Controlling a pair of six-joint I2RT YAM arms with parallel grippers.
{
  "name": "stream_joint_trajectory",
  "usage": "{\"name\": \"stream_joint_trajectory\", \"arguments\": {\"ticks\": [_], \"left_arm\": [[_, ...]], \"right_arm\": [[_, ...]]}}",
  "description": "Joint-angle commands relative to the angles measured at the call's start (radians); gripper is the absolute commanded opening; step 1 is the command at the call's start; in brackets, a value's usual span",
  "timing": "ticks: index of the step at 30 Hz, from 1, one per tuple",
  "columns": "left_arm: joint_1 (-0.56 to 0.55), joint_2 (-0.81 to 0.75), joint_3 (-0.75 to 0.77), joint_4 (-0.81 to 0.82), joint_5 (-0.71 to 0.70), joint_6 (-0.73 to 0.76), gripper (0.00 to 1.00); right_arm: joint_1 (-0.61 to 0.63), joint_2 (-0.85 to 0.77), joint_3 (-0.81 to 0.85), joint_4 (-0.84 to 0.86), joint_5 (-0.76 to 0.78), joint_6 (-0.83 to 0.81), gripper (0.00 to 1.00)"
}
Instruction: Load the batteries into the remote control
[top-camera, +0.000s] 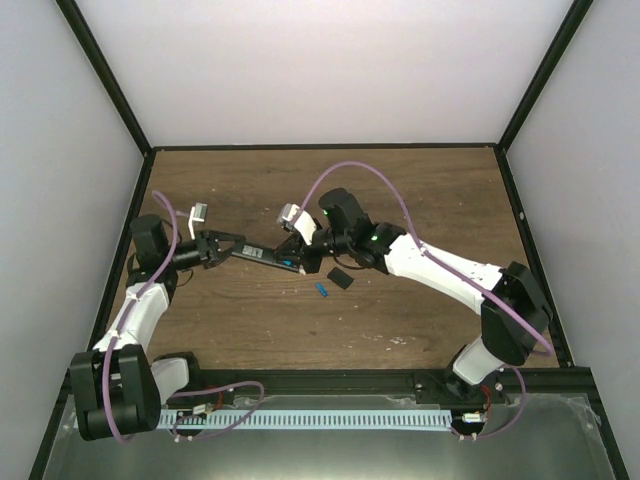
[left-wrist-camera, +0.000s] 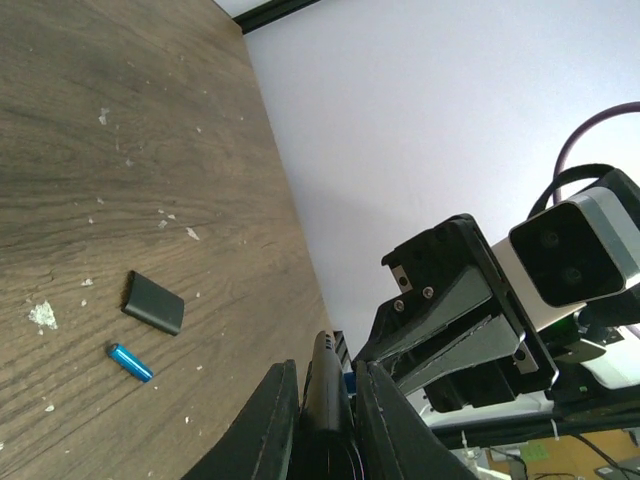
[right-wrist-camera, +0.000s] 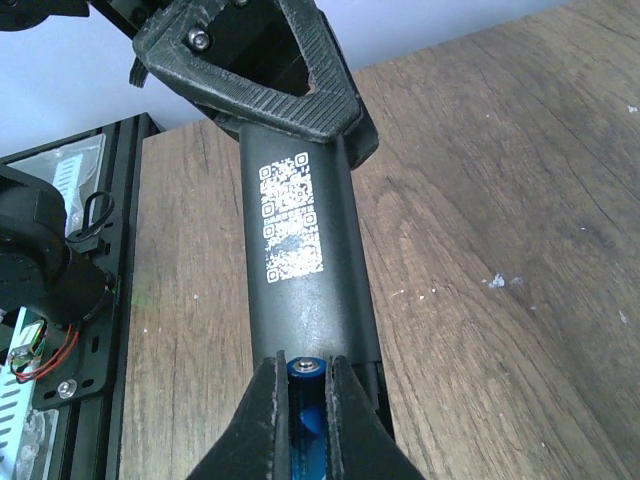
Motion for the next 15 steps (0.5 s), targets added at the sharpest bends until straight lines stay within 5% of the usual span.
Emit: {"name": "stream_joint_trajectory", "arguments": {"ticks": [1, 15], "left_arm": [[0.003, 0.005, -0.009, 0.083, 0.039, -0.049, 0.00], [0.003, 0.010, -0.004, 0.060, 0.045, -0.026, 0.00]], "right_arm": [[-0.002, -0.015, 0.038, 0.021, -0.020, -0.026, 0.01], [-0.002, -0.020, 0.028, -0.083, 0.005, -0.131, 0.01]]}}
